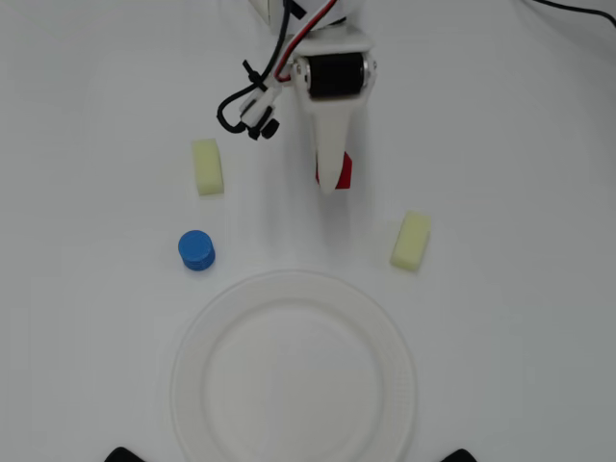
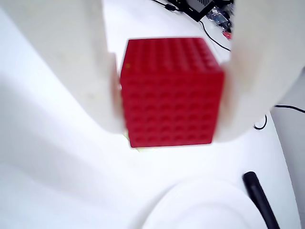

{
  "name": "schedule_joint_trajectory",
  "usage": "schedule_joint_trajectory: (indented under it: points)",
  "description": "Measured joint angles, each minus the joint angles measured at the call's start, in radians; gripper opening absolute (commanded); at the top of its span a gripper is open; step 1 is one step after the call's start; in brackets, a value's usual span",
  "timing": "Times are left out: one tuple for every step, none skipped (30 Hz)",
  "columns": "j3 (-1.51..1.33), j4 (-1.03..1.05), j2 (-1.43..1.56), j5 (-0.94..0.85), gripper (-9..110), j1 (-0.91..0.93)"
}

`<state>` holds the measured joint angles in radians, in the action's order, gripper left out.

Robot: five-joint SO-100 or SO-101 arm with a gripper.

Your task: Grasp a red block and put it in the dish.

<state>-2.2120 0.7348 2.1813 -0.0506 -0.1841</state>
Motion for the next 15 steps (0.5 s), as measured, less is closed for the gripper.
schedule_joint_trajectory:
  points:
    - [0.000,-0.029,0.000,-0.032,0,0.009]
    - [0.000,-0.058,0.000,-0.064,0,0.017]
    - [0.005,-0.086,-0.011,-0.089,0,0.023]
    - [0.020,-0.110,-0.034,-0.107,0,0.028]
    - [0.040,-0.133,-0.064,-0.127,0,0.031]
    - [0.067,-0.152,-0.106,-0.140,0,0.034]
    - [0.104,-0.161,-0.156,-0.147,0,0.037]
    - [0.147,-0.167,-0.213,-0.152,0,0.040]
    - [0.199,-0.169,-0.275,-0.152,0,0.041]
    - [0.253,-0.169,-0.337,-0.152,0,0.041]
    - [0.308,-0.169,-0.400,-0.152,0,0.043]
    - [0.368,-0.169,-0.463,-0.152,0,0.043]
    - [0.426,-0.164,-0.531,-0.152,0,0.044]
    - [0.483,-0.156,-0.594,-0.150,0,0.044]
    - [0.541,-0.146,-0.652,-0.144,0,0.044]
